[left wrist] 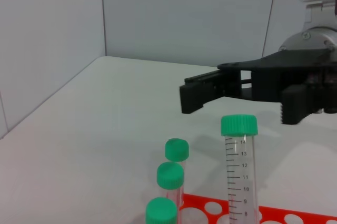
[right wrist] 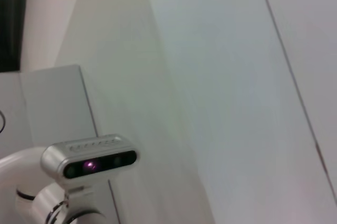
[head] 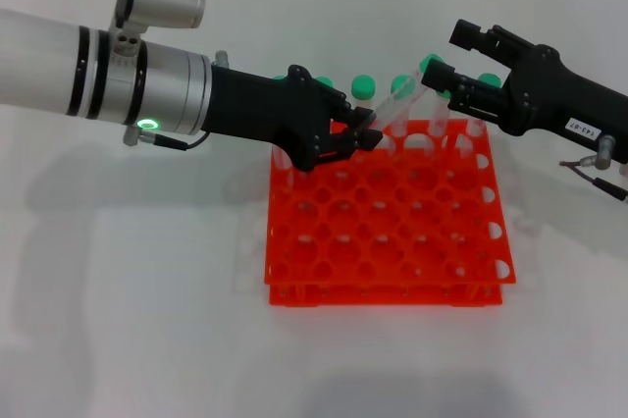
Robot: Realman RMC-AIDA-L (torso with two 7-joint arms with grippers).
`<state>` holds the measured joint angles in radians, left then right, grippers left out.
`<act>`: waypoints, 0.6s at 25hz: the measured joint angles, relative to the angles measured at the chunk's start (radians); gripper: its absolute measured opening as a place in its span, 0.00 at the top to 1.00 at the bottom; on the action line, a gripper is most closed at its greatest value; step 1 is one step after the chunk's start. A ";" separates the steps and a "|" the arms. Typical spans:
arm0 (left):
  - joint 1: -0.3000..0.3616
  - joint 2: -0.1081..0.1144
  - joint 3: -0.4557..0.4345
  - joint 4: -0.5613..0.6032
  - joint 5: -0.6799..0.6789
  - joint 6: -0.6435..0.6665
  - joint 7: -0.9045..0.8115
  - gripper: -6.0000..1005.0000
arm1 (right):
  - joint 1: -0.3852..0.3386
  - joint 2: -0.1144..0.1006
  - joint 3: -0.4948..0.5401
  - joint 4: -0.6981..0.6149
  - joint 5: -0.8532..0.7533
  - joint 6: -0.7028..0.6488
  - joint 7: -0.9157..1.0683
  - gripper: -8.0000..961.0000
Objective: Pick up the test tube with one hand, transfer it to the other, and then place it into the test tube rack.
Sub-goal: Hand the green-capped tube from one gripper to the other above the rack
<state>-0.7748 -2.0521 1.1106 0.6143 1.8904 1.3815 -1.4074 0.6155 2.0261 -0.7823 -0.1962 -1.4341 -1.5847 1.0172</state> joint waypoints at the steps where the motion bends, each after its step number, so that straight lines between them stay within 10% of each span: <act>1: 0.000 0.000 0.000 0.000 0.000 0.000 0.001 0.76 | 0.002 0.000 0.002 0.006 0.002 0.006 -0.001 0.18; 15: 0.000 0.000 -0.006 0.003 -0.008 -0.003 0.015 0.75 | 0.002 0.002 -0.007 0.039 0.011 0.018 -0.024 0.19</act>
<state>-0.7747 -2.0524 1.1044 0.6174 1.8823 1.3790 -1.3928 0.6170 2.0279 -0.7896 -0.1575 -1.4228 -1.5666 0.9928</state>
